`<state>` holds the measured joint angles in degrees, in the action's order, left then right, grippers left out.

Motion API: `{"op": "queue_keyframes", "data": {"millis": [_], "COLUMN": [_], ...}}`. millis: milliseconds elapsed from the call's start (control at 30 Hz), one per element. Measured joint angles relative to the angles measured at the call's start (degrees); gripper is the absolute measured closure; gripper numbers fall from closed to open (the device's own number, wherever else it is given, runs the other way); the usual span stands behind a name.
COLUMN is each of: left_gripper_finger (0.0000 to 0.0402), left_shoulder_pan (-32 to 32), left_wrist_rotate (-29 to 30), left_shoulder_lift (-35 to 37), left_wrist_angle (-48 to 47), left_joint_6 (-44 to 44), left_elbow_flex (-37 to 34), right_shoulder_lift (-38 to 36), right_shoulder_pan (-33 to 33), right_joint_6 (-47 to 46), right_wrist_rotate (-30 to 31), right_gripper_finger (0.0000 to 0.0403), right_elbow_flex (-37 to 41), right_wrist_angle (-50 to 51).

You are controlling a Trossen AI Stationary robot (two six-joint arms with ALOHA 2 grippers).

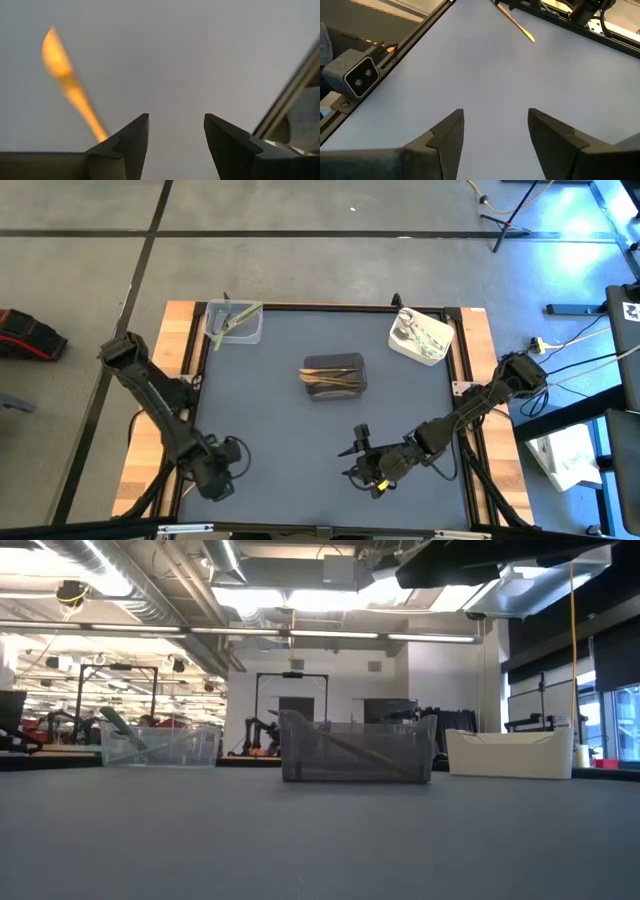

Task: Sort silverware by color (type)
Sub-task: Put the gold knife into the black bin

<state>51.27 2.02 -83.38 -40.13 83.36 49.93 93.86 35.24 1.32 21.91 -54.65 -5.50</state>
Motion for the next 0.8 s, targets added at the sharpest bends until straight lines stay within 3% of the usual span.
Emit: {"op": "queue_keyframes", "data": {"millis": [100, 367, 800], "left_gripper_finger": [0.0215, 0.0215, 0.0215], "left_shoulder_pan": [3.4, 7.0, 7.7], "left_wrist_rotate": [0.0, -3.6, -7.9], "left_shoulder_lift": [-0.6, -2.7, -3.3], "left_wrist_angle": [-2.9, -10.0, 1.8], "left_joint_6": [7.5, 16.8, 16.6], "left_elbow_flex": [0.0, -0.1, -8.7], "right_shoulder_lift": [0.0, 0.0, 0.0], "right_shoulder_pan": [0.0, -0.1, -0.1], "right_joint_6": [0.0, 0.2, 0.4], "right_wrist_rotate": [0.0, 0.5, 0.6], "right_gripper_finger": [0.0194, 0.0194, 0.0194], "right_elbow_flex": [0.0, 0.0, 0.0], "right_wrist_angle": [0.0, 0.0, 0.0]}}
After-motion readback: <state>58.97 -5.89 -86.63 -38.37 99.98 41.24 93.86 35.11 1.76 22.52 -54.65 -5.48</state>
